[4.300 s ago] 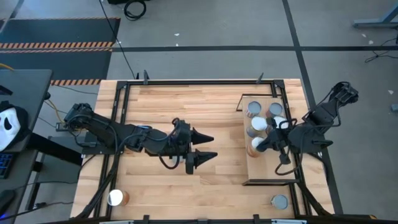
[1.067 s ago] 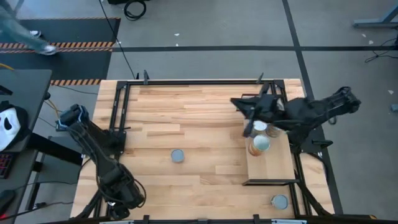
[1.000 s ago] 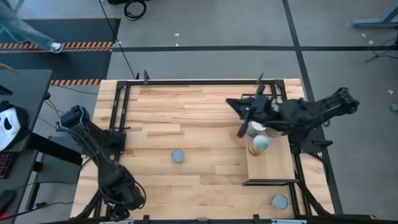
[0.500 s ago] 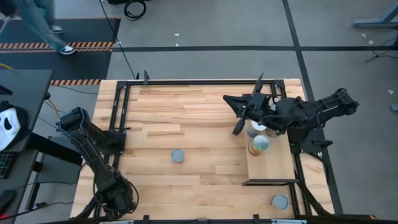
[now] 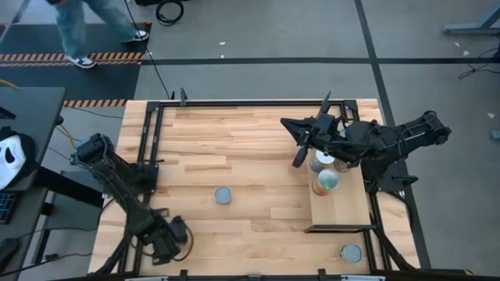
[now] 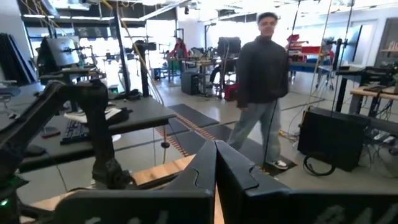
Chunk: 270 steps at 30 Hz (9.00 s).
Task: Pick and place cans onto a shelf
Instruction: Put the canned corn on the shelf
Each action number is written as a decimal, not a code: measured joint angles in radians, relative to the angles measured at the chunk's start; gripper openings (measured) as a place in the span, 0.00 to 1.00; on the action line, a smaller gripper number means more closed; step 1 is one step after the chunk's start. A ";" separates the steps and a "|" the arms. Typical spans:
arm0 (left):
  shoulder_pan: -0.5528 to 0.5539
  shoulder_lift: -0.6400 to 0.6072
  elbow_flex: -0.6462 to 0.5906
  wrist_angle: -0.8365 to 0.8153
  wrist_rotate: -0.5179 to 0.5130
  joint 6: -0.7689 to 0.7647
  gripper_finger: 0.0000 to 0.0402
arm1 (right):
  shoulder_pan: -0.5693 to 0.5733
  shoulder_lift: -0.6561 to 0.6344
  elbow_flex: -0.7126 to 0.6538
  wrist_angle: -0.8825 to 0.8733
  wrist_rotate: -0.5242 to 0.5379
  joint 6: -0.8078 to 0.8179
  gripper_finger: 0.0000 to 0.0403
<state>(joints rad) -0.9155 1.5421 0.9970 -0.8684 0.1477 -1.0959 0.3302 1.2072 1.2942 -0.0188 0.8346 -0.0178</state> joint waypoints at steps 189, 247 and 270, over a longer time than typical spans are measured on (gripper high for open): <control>0.676 0.505 0.519 1.010 -0.368 0.862 0.06 | 0.438 -0.363 -0.126 -1.472 -0.694 0.148 0.78; 0.392 -0.003 0.499 0.399 -0.673 0.603 0.06 | 0.325 0.386 0.467 -1.050 -0.734 0.020 0.94; 0.381 0.009 0.499 0.292 -0.562 0.618 0.06 | 0.562 1.002 0.574 -1.071 -0.908 0.157 0.94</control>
<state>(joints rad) -0.5346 1.5509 1.4956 -0.5759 -0.4141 -0.4778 0.8917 2.2089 1.8679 -1.0893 -0.0729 0.1390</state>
